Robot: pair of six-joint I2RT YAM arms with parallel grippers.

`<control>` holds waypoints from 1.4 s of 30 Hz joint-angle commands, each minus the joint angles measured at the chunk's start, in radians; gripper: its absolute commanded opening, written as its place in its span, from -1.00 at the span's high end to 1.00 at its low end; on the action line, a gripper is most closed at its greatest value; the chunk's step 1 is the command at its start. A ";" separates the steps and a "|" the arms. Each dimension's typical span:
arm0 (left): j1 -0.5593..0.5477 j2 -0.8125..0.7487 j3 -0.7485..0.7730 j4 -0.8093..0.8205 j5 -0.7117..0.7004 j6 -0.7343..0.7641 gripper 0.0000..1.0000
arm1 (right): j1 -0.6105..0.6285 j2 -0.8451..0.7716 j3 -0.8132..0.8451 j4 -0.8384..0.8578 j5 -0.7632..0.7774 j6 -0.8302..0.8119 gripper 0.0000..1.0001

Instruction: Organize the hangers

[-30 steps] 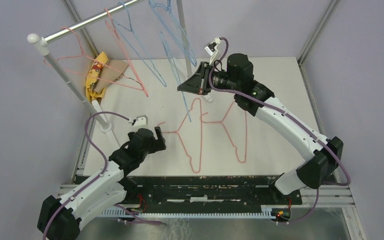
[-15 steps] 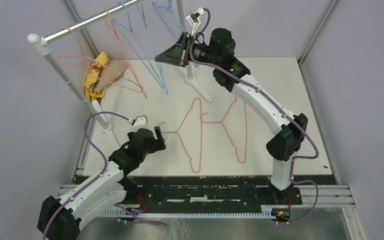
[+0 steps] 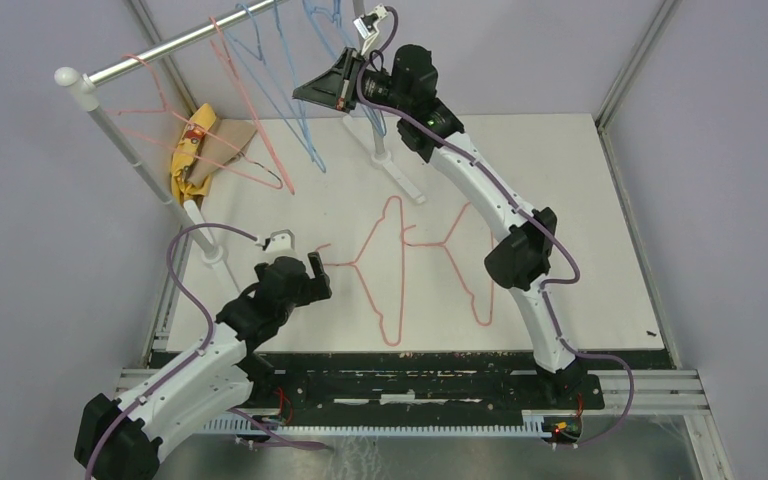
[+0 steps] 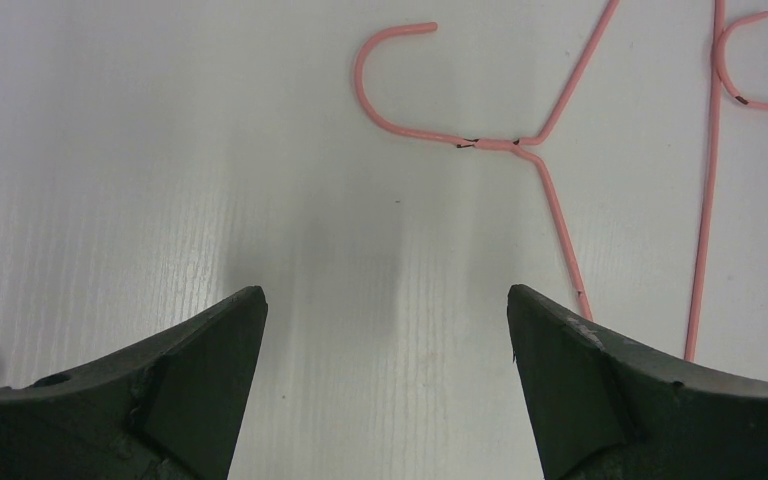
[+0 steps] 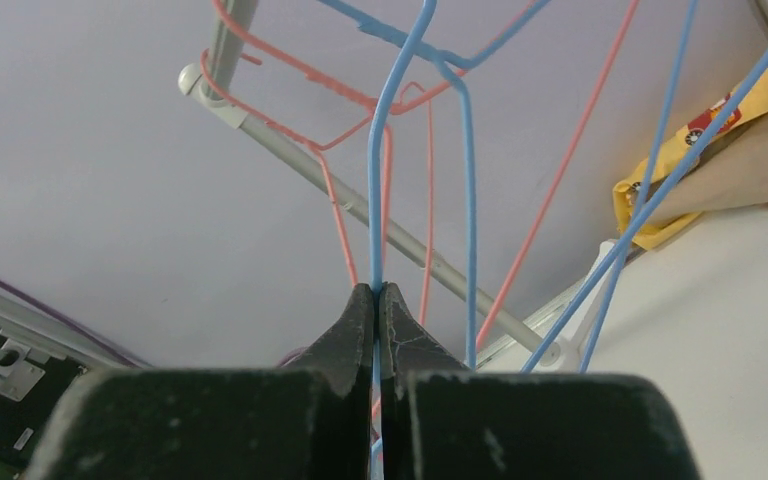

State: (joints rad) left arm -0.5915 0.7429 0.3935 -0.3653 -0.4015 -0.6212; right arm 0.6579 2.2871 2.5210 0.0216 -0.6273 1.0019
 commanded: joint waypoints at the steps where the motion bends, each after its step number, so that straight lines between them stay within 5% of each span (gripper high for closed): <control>1: -0.005 -0.012 0.028 0.020 -0.018 -0.040 -0.93 | -0.026 0.028 0.067 0.017 0.038 0.012 0.99; 9: -0.005 0.015 0.034 0.027 -0.019 -0.034 -0.93 | -0.064 0.017 -0.028 0.041 0.018 0.021 0.99; 16: -0.005 0.026 0.036 0.025 -0.020 -0.035 -0.93 | -0.079 -0.161 -0.307 0.165 0.020 -0.054 0.02; 24: -0.005 0.040 0.035 0.022 -0.030 -0.038 -0.94 | -0.080 -0.417 -0.647 0.156 0.062 -0.228 -0.44; 33: -0.006 0.098 0.049 0.041 -0.027 -0.039 -0.93 | -0.062 -0.755 -1.001 -0.096 0.299 -0.552 -0.53; 42: -0.005 0.170 0.090 0.060 -0.024 -0.035 -0.93 | -0.020 -0.890 -1.064 -0.243 0.419 -0.738 -0.53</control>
State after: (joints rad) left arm -0.5915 0.8936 0.4290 -0.3592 -0.4099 -0.6212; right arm 0.6186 1.4437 1.4647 -0.1696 -0.2729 0.3813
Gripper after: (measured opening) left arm 0.968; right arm 0.765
